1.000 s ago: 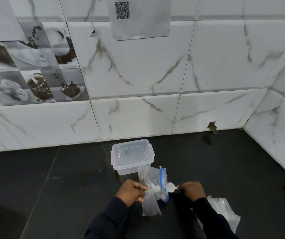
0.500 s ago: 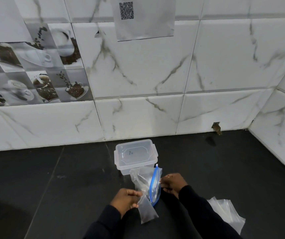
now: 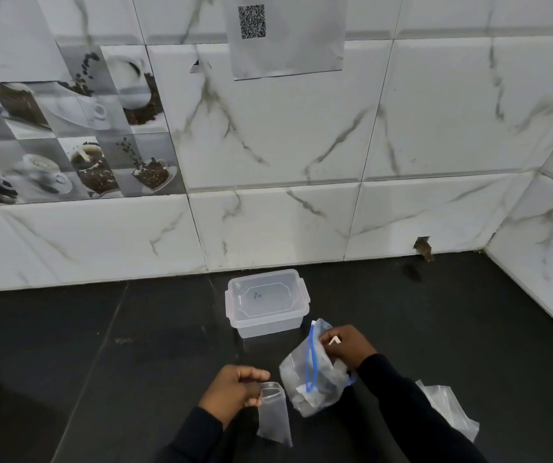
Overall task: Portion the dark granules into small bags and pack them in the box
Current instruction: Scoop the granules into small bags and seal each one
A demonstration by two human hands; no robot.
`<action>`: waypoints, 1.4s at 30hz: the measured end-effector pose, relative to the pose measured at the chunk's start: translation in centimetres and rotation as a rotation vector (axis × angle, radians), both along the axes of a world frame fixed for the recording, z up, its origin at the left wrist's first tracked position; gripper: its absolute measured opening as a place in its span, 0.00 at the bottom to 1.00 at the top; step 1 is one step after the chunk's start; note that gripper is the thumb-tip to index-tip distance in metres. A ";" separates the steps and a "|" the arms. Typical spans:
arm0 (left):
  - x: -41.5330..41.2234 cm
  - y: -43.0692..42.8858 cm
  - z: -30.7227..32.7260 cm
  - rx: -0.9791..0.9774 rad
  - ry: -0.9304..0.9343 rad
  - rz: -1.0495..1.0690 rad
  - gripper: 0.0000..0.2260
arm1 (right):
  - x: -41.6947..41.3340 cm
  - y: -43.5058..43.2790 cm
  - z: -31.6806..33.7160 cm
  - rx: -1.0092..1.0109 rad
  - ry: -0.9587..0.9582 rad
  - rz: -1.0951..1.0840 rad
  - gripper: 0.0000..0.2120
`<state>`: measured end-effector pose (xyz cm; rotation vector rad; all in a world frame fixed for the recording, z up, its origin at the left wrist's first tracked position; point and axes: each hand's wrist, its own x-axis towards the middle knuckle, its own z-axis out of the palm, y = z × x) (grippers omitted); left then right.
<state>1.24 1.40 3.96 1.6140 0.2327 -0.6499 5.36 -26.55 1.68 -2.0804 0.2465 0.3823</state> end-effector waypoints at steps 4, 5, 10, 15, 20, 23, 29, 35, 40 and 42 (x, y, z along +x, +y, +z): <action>-0.1 0.1 2.9 -0.010 -0.196 -0.036 0.10 | 0.0 0.3 1.3 -0.199 0.108 0.235 0.10; 0.0 -0.2 3.7 -0.014 -0.244 -0.049 0.08 | 0.0 0.2 1.3 -0.209 0.126 0.237 0.11; 1.5 -1.0 6.8 0.053 -0.402 0.034 0.05 | 0.1 -0.7 2.5 -0.366 -0.122 -0.064 0.10; 4.7 -2.6 9.5 0.067 -0.392 0.185 0.05 | -1.3 2.8 10.1 0.092 -0.425 0.036 0.16; 6.9 -5.1 13.4 -0.013 -0.479 0.187 0.06 | -0.8 4.7 13.3 0.092 -0.529 0.088 0.08; 7.0 -5.6 15.0 -0.006 -0.572 0.101 0.11 | -0.1 3.6 14.4 0.327 -0.547 -0.051 0.03; 6.1 -8.4 12.7 -0.045 -0.601 -0.121 0.10 | -1.0 0.5 15.4 0.342 -0.492 -0.135 0.07; 5.0 -15.3 13.1 -0.135 -0.639 -0.237 0.11 | -6.2 -5.3 17.1 0.301 -0.574 -0.310 0.11; 3.1 -21.2 6.9 0.078 -0.505 -0.492 0.17 | -11.5 -9.2 11.8 0.206 -0.383 -0.534 0.11; 0.7 -22.7 3.4 0.136 -0.273 -0.610 0.13 | -13.8 -9.7 7.2 0.259 -0.199 -0.678 0.11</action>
